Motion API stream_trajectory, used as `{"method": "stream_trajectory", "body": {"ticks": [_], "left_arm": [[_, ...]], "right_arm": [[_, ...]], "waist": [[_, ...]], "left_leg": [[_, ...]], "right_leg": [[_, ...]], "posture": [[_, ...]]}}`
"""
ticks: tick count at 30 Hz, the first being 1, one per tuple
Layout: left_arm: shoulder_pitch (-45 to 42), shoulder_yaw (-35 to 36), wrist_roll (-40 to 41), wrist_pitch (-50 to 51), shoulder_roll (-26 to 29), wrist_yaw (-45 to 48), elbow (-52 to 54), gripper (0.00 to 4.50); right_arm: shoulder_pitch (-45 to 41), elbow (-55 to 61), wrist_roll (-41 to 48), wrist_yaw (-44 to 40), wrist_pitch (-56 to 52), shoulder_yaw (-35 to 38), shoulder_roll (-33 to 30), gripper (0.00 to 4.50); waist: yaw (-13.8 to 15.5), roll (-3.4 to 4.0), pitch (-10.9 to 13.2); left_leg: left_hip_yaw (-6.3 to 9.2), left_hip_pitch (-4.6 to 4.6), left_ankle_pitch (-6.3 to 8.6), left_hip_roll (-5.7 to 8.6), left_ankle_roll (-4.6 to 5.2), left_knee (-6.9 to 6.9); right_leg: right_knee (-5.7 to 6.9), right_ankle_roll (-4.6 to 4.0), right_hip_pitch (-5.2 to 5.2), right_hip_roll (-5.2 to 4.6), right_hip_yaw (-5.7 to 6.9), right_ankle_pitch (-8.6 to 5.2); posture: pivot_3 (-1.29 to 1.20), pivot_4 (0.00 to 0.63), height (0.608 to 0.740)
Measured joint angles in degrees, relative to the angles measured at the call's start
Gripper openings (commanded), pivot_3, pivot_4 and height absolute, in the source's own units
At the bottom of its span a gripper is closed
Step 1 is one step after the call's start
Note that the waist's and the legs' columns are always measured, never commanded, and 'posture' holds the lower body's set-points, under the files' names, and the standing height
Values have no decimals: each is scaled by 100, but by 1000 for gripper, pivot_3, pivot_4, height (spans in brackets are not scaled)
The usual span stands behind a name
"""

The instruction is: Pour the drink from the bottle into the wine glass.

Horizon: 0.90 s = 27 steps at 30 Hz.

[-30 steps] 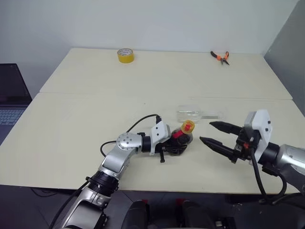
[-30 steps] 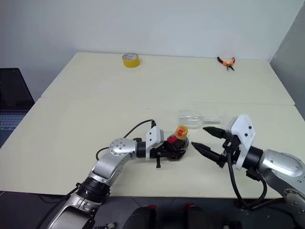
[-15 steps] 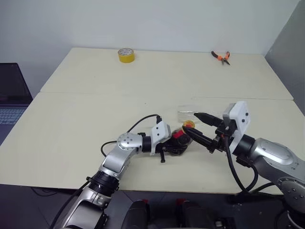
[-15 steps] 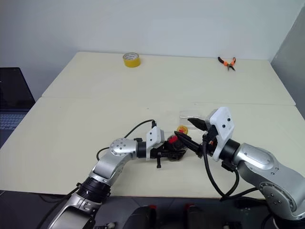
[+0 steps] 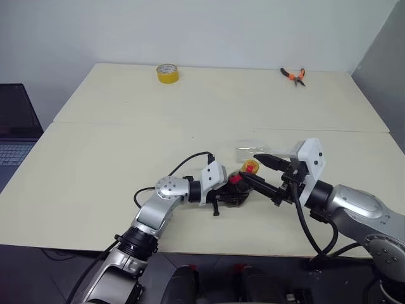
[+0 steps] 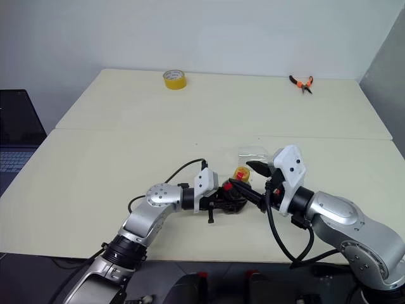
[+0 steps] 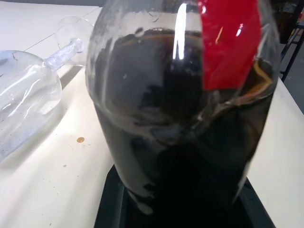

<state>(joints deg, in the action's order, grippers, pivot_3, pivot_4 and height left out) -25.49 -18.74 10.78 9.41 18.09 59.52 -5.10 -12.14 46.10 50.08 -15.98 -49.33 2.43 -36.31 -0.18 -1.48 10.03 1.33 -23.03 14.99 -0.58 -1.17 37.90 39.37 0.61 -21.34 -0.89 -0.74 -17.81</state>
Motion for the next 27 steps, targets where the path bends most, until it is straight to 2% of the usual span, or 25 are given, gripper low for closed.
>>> {"method": "stream_trajectory", "body": {"ticks": [4,5,12,19,25,27], "left_arm": [[0,0,-14,-19,4,0,0,755],[1,1,-14,-21,6,0,0,754],[1,34,-12,-21,11,-12,0,745],[7,47,-58,-99,-10,-14,-14,740],[7,30,-70,-100,-37,-17,-27,739],[7,28,-71,-100,-43,-22,-31,739]], "right_arm": [[-10,-33,10,23,1,-31,114,1338],[-11,-43,12,26,1,-30,135,1263],[46,-188,100,94,7,60,563,1263],[170,-319,842,296,180,328,1280,1241],[220,-299,1038,478,266,313,1326,1239],[246,-221,734,473,344,312,1055,1239]], "waist": [[-1,0,0],[-1,0,0],[-1,0,0],[-3,0,0],[-6,1,0],[-5,1,0]], "left_leg": [[0,0,0,0,0,0],[0,0,0,0,0,0],[0,0,0,-1,0,-1],[0,-1,0,-1,0,-2],[0,-1,0,-1,0,-1],[0,-1,0,0,0,-1]], "right_leg": [[0,0,0,0,0,0],[0,0,0,0,0,0],[1,0,-1,0,0,0],[2,0,-2,0,0,0],[2,0,-2,0,0,0],[0,0,-2,-1,0,0]], "posture": [[0,150,740],[0,150,740],[0,150,740],[0,150,740],[0,150,740],[0,150,740]]}}
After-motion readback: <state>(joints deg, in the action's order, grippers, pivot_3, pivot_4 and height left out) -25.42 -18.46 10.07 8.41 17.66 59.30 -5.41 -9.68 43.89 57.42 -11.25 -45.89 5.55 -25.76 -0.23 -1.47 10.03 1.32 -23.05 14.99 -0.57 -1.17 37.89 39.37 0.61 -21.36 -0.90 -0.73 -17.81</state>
